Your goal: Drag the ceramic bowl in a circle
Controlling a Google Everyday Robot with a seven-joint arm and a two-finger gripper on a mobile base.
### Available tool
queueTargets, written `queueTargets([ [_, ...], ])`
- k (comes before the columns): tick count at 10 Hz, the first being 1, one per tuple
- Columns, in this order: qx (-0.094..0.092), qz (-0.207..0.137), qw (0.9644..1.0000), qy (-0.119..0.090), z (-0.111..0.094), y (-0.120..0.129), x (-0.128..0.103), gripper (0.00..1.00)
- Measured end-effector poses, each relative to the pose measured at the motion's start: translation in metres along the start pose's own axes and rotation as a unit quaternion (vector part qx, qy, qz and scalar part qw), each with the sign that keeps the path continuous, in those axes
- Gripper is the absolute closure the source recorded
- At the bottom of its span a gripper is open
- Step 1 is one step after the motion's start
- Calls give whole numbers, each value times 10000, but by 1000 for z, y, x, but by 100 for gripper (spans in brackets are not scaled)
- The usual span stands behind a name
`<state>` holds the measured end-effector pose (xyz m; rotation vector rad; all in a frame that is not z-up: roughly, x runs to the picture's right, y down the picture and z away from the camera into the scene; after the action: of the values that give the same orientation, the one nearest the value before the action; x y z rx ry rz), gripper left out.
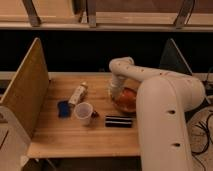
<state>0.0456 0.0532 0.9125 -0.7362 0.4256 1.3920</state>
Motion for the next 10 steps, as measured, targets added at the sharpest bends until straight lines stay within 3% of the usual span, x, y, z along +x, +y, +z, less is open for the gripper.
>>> queueTargets([
  [2, -73, -211, 9997, -127, -3, 18, -27, 100],
  [4, -272, -552, 9978, -265, -8, 56, -51, 100],
  [6, -619, -825, 9942, -320, -9, 99, -57, 98],
  [8, -891, -912, 9915, -261, -2, 124, -48, 82],
  [10, -1132, -848, 9898, -183, 7, 132, -40, 61],
])
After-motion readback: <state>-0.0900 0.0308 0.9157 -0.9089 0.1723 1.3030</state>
